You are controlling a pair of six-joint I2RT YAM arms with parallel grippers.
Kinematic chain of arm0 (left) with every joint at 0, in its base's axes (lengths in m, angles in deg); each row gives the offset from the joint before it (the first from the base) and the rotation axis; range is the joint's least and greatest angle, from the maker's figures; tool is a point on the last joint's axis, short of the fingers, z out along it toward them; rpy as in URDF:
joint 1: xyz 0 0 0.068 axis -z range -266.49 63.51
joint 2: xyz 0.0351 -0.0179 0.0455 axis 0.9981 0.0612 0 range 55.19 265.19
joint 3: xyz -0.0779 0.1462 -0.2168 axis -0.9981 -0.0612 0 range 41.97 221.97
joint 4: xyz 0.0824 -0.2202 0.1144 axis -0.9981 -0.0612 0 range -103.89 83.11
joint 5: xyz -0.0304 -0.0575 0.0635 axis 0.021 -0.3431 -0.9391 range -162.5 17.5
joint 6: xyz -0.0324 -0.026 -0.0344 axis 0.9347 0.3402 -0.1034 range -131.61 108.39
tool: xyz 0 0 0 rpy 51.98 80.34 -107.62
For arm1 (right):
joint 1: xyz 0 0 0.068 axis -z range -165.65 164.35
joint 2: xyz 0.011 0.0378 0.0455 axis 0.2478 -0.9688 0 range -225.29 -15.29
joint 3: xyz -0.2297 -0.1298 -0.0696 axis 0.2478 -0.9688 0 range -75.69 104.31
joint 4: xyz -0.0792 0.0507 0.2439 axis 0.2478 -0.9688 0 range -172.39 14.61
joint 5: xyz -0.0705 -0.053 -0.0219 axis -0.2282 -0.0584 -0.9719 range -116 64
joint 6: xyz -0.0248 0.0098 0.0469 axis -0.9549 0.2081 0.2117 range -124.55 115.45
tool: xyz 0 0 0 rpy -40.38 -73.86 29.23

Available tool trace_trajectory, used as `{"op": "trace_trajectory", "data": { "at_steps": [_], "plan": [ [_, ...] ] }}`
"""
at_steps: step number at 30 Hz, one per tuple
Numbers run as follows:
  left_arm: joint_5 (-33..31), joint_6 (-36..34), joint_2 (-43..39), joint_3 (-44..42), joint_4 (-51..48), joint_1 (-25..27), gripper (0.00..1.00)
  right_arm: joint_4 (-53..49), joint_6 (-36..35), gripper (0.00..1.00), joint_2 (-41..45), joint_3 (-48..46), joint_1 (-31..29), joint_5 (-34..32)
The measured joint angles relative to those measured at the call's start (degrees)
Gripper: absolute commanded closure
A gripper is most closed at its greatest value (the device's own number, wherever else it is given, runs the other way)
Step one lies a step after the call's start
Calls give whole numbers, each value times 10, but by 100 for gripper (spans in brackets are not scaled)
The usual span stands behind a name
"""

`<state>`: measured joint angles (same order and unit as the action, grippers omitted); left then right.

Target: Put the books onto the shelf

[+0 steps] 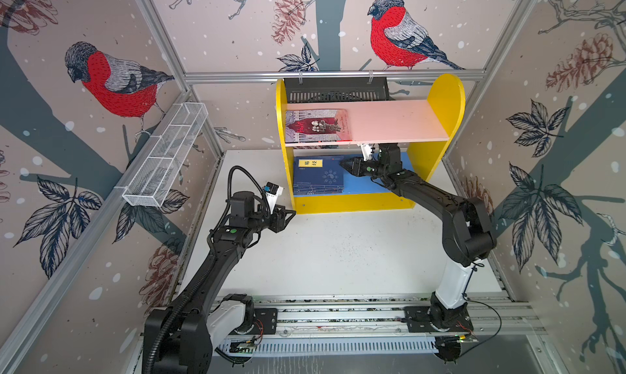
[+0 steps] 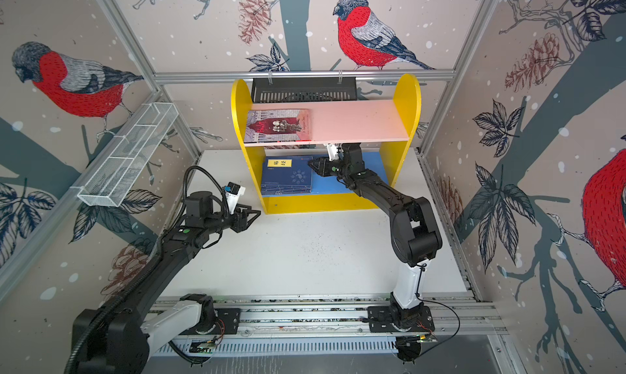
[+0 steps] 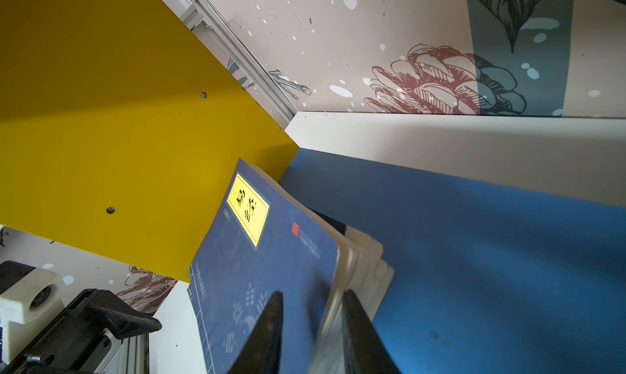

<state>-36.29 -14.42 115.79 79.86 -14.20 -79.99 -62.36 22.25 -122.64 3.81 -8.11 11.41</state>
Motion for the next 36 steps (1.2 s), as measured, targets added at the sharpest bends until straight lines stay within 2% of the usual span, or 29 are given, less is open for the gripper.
{"op": "trace_trajectory", "data": {
  "at_steps": [10, 16, 24, 29, 36],
  "plan": [
    [0, 0, 0, 0, -2, -1, 46, -19, -17, 73, -4, 20, -3, 2],
    [0, 0, 0, 0, -5, -1, 45, -26, -17, 56, 3, 9, -3, -3],
    [-20, -1, 0, 18, -7, -2, 45, 10, 5, 47, 49, -45, 13, -14],
    [-24, -2, 2, 30, -7, -2, 45, 7, 6, 46, 37, -12, 11, -13],
    [-22, -2, 0, 27, -9, -2, 45, -9, -3, 48, -23, 64, 10, -2]
  ]
}}
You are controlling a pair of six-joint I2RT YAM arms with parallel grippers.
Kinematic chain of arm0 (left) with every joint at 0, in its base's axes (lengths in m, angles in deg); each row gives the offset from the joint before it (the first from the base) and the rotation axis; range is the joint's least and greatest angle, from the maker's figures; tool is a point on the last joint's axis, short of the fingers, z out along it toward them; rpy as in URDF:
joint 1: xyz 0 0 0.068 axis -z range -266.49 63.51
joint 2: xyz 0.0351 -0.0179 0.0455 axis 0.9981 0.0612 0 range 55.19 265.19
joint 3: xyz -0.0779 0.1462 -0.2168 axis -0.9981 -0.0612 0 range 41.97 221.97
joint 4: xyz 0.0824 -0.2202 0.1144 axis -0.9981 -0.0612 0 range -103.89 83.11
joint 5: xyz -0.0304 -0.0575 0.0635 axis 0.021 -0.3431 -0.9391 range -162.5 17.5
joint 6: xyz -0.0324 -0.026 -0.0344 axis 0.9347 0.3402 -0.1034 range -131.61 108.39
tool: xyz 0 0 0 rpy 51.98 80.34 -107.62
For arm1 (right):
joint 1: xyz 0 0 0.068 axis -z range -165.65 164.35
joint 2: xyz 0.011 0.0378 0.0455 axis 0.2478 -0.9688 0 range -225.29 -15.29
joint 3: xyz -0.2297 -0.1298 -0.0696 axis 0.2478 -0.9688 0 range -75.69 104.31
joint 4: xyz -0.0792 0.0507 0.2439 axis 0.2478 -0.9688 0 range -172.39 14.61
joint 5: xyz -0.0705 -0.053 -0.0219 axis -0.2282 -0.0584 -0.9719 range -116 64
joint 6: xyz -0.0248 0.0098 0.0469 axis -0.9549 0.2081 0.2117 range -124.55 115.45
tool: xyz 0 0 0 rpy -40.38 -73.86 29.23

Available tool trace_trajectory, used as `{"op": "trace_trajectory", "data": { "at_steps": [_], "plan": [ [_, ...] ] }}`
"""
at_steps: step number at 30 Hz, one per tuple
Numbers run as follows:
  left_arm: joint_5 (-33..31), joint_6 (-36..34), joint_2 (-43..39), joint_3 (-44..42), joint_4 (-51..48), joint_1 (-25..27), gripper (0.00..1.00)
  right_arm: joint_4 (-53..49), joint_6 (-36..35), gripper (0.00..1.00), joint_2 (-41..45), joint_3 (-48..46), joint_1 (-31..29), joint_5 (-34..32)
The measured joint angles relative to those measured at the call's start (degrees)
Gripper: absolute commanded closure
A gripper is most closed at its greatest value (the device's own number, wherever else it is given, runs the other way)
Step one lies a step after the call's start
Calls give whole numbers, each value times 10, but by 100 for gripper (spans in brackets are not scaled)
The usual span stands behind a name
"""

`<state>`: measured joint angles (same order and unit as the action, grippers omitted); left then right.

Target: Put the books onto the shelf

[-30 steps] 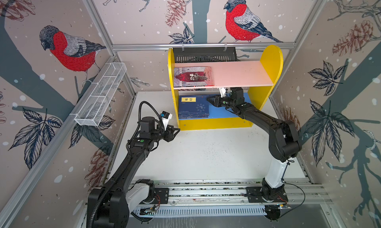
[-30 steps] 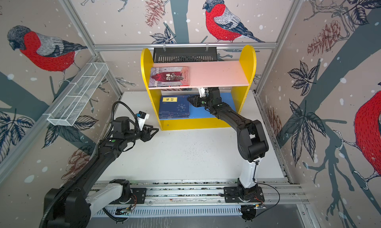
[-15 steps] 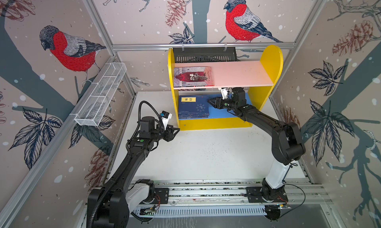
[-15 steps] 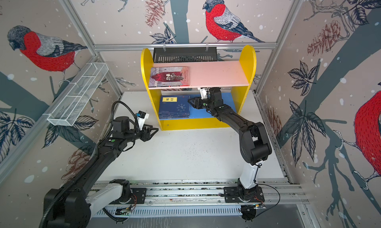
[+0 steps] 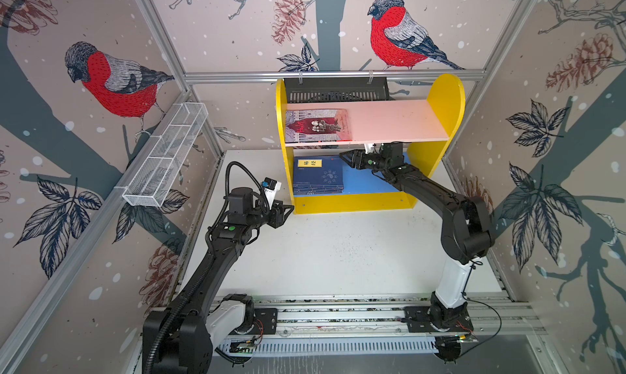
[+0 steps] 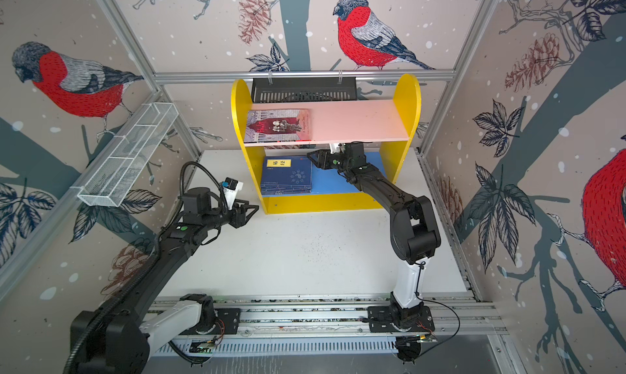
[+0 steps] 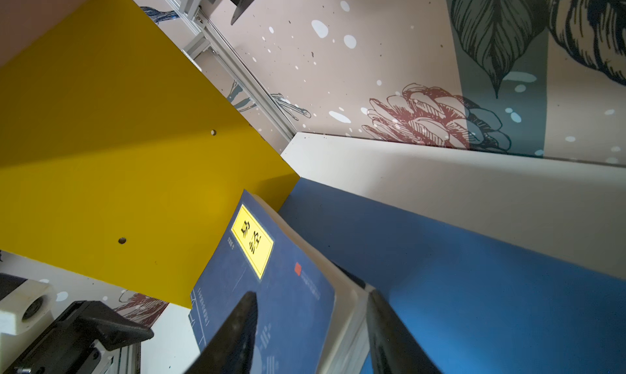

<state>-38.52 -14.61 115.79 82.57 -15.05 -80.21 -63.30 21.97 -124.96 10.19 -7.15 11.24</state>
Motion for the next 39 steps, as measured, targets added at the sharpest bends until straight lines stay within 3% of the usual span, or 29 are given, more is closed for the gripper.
{"op": "trace_trajectory", "data": {
  "at_steps": [10, 17, 24, 31, 39],
  "plan": [
    [3, 0, -5, -9, -3, 0, 45, -61, -29, 53, -41, 57, -11, 9],
    [3, 1, -7, -13, -3, 0, 45, -77, -47, 69, -43, 62, -20, 10],
    [4, 1, -11, -14, -3, -1, 45, -77, -53, 77, -37, 42, -20, 26],
    [5, 1, -11, -15, -3, -1, 45, -71, -52, 94, -32, 35, -12, 52],
    [5, 0, -11, -15, -3, -2, 45, -74, -54, 99, -32, 37, 0, 88]
  ]
}}
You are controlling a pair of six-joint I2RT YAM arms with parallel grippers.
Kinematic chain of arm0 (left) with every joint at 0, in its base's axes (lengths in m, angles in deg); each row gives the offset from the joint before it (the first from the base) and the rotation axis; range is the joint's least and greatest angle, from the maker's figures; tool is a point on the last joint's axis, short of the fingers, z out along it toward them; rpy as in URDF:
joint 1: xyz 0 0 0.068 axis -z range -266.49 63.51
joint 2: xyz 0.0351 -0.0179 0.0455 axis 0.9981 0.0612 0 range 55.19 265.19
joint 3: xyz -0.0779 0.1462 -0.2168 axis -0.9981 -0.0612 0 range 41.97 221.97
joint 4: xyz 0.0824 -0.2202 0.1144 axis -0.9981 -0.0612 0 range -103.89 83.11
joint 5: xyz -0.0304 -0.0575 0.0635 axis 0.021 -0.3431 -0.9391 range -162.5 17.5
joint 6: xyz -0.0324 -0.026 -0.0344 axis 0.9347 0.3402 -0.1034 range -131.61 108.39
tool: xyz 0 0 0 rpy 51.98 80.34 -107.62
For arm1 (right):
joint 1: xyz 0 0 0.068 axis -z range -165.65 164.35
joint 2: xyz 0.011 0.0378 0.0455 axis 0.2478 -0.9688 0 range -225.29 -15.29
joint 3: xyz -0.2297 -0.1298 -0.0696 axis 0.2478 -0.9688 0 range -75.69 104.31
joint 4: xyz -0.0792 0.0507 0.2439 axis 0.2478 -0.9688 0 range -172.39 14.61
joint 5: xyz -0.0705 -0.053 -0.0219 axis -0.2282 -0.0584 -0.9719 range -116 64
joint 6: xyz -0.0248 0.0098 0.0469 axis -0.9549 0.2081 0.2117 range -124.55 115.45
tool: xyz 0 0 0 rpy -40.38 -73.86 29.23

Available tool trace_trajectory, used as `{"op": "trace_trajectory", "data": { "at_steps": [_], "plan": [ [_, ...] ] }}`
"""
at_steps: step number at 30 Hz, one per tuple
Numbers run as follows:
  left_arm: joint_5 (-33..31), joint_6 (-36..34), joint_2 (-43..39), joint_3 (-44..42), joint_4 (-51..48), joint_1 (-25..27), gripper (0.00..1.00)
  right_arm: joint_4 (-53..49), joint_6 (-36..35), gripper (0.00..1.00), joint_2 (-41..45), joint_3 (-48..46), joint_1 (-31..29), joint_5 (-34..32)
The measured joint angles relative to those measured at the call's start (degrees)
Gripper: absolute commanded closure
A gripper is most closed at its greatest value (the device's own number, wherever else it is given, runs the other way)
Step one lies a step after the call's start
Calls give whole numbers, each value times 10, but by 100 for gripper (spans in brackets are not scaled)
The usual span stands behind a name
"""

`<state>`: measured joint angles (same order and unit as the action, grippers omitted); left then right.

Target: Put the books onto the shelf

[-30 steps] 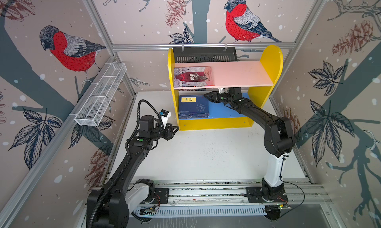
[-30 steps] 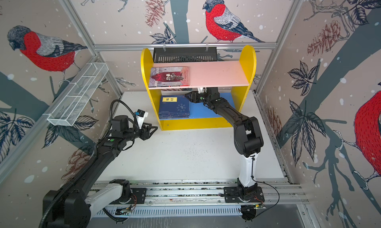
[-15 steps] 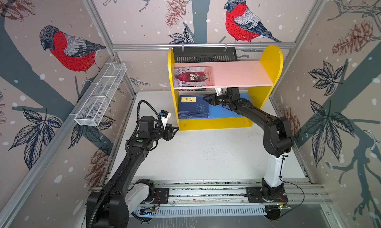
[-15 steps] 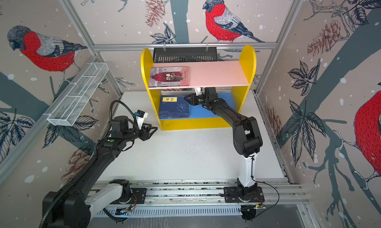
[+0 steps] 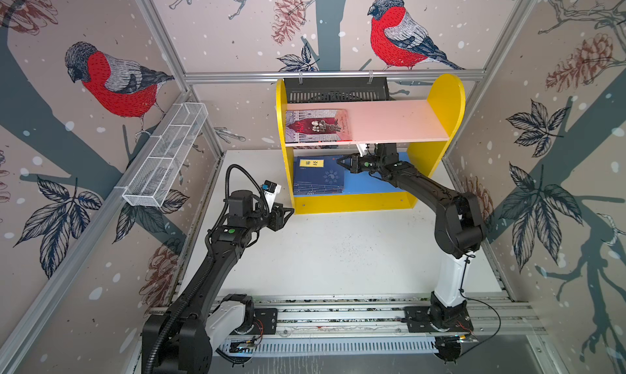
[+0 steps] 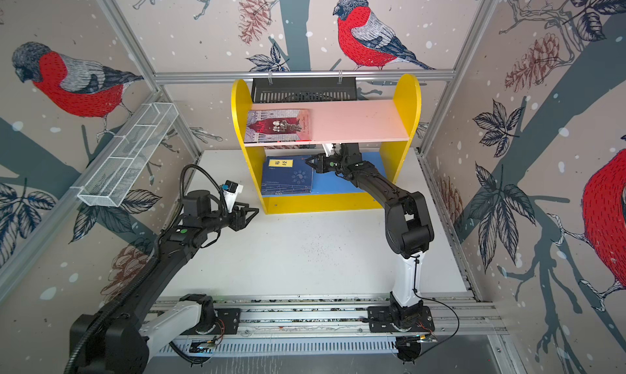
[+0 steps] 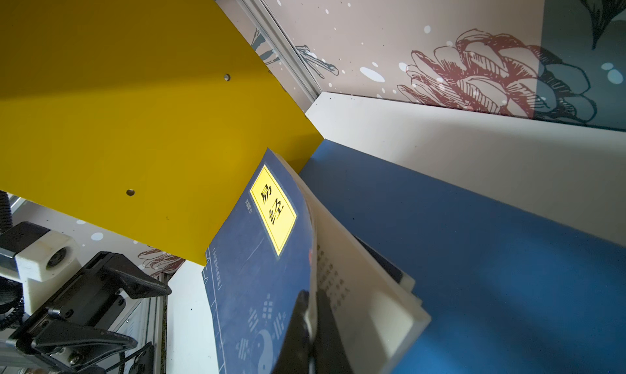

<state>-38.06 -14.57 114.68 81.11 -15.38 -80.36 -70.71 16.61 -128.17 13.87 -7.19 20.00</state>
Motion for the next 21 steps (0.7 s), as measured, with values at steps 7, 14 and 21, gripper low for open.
{"op": "trace_trajectory", "data": {
  "at_steps": [7, 14, 21],
  "plan": [
    [-1, 0, 3, 0, 0, 0, 45, -38, -20, 99, -2, 25, 2, 25],
    [-2, 0, 5, 0, 0, 0, 45, -76, -38, 99, -16, 51, -2, 41],
    [-3, 0, 6, 1, 1, 0, 45, -90, -46, 99, -23, 60, -3, 45]
  ]
}}
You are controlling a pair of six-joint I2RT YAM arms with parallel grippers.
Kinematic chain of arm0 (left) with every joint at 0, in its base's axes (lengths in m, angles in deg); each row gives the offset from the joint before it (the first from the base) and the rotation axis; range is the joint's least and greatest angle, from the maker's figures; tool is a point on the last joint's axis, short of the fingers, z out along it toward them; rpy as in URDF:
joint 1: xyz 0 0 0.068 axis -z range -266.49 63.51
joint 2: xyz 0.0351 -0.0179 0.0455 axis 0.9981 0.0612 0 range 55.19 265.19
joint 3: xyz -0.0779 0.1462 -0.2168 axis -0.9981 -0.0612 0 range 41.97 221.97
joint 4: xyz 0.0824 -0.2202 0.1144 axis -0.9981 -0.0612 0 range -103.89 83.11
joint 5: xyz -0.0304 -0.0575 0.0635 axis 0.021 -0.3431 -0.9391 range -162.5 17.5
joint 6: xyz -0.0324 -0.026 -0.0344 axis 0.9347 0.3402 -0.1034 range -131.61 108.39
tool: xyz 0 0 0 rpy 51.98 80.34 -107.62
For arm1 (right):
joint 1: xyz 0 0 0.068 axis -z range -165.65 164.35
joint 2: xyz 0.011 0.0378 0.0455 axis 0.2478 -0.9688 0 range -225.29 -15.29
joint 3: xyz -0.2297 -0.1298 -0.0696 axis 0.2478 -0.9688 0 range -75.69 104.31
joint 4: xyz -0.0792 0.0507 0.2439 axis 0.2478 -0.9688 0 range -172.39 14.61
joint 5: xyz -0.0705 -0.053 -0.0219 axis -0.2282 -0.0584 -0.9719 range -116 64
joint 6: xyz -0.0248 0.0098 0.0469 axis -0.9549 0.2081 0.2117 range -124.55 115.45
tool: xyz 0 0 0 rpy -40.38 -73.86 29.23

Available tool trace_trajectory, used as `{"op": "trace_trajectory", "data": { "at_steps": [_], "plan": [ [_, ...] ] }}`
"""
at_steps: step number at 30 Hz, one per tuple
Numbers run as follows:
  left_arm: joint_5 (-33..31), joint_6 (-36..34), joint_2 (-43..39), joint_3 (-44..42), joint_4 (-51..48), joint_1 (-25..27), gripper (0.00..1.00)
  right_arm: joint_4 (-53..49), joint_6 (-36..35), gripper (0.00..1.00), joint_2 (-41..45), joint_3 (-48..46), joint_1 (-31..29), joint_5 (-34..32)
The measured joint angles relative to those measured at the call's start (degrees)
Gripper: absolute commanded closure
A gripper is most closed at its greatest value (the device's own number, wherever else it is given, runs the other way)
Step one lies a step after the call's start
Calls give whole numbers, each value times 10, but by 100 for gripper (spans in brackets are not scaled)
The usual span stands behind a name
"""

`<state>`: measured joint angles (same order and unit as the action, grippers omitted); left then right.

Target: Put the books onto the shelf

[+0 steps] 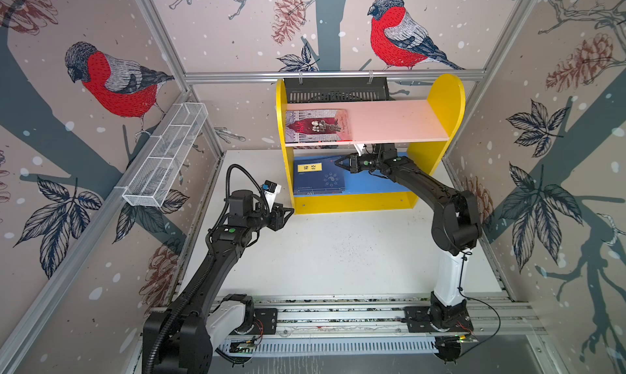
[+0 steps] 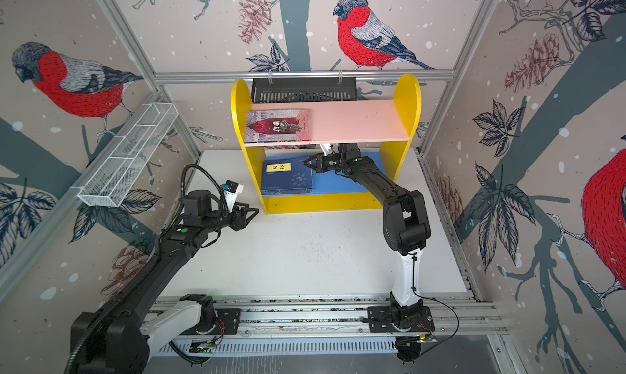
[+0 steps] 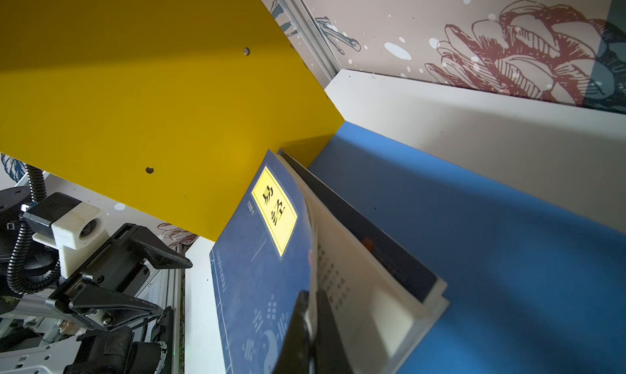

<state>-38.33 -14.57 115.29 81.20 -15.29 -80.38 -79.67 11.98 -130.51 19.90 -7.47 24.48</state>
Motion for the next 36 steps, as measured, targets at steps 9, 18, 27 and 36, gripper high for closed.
{"op": "trace_trajectory", "data": {
  "at_steps": [9, 18, 27, 36],
  "plan": [
    [-6, 13, 5, 0, 8, 0, 45, -3, 5, 82, -12, 18, -4, -5],
    [-17, 28, 31, 15, 33, 0, 44, 15, 20, 41, 16, -18, -1, -31],
    [-26, 24, 46, 17, 49, 0, 44, 91, 75, 37, 103, -139, 31, -82],
    [-30, -15, 59, 17, 71, 0, 44, 128, 82, 34, 243, -295, 5, -180]
  ]
}}
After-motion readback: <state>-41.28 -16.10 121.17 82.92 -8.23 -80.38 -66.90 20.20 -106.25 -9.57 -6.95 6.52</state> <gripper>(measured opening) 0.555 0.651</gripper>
